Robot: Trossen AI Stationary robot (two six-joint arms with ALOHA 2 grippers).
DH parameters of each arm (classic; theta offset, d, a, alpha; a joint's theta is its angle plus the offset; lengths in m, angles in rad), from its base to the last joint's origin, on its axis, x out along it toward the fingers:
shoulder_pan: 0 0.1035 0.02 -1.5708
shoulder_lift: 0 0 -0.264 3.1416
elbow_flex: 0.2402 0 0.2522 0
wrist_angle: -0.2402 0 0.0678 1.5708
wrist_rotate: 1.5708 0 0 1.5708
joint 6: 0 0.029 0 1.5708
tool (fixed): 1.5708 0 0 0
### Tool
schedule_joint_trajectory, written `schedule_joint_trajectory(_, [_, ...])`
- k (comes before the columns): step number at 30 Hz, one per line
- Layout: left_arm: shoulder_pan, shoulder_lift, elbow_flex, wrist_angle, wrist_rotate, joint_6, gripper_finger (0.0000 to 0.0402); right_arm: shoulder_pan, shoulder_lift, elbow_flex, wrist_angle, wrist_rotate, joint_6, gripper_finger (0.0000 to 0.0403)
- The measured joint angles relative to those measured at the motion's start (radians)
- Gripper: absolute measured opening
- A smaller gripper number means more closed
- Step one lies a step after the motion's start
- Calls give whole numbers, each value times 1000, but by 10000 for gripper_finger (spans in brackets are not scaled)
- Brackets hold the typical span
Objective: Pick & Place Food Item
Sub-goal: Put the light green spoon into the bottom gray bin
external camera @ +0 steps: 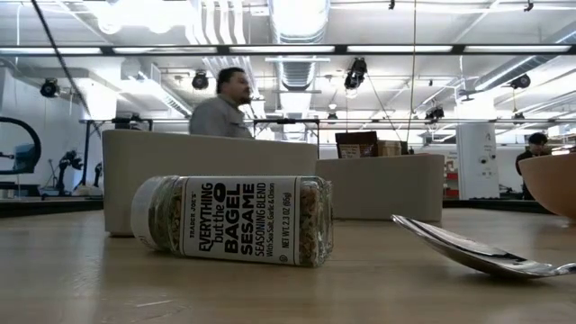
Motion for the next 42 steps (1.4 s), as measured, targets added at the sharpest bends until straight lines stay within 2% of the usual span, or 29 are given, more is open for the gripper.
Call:
schedule_joint_trajectory(9, [-11,139,12,1,-37,-38,223,23,0,0,4,3,24,215])
schedule_joint_trajectory(13, [-12,151,14,-2,-62,-60,213,23,0,0,7,3,26,215])
schedule_joint_trajectory(17, [-12,154,21,-12,-84,-57,156,23,0,0,12,13,24,215])
schedule_joint_trajectory(22, [-10,155,22,-12,-93,-56,35,23,0,0,16,13,19,215])
schedule_joint_trajectory(24, [-9,155,22,-10,-93,-79,15,23,0,0,16,13,16,215])
schedule_joint_trajectory(32, [4,148,73,-52,-61,-134,7,23,0,0,16,13,10,215])
schedule_joint_trajectory(36, [24,105,116,-55,-60,-184,6,23,0,0,15,13,8,215])
schedule_joint_trajectory(42, [65,8,188,-143,-128,-301,6,23,0,-2,15,13,9,215])
